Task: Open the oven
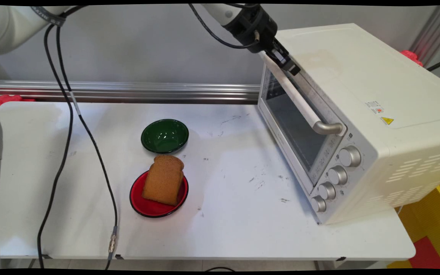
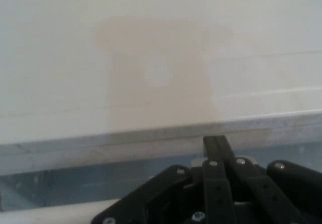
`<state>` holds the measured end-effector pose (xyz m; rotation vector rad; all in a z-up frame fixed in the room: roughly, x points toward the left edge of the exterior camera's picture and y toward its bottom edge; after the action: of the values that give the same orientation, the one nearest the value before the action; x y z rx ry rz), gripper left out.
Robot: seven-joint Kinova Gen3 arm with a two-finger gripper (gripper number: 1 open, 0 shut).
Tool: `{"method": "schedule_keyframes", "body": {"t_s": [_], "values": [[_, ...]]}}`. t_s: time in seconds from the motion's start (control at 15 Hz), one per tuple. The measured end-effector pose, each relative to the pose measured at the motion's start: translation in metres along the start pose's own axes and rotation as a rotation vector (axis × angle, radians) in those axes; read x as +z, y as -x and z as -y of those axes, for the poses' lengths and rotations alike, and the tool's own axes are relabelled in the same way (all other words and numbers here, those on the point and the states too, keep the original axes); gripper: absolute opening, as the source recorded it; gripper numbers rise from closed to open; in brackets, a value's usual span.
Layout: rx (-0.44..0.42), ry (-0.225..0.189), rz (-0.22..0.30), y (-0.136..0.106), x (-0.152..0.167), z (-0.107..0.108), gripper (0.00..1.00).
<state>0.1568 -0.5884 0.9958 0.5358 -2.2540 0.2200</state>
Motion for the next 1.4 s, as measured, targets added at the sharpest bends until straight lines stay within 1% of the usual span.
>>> {"method": "schedule_keyframes", "body": {"t_s": [0.53, 0.87, 1.4], "values": [[-0.02, 0.017, 0.016, 0.0, 0.019, 0.0, 0.0], [-0.026, 0.026, 0.027, 0.005, 0.029, -0.001, 0.0], [-0.03, 0.027, 0.047, 0.019, 0.039, -0.001, 0.0]]}}
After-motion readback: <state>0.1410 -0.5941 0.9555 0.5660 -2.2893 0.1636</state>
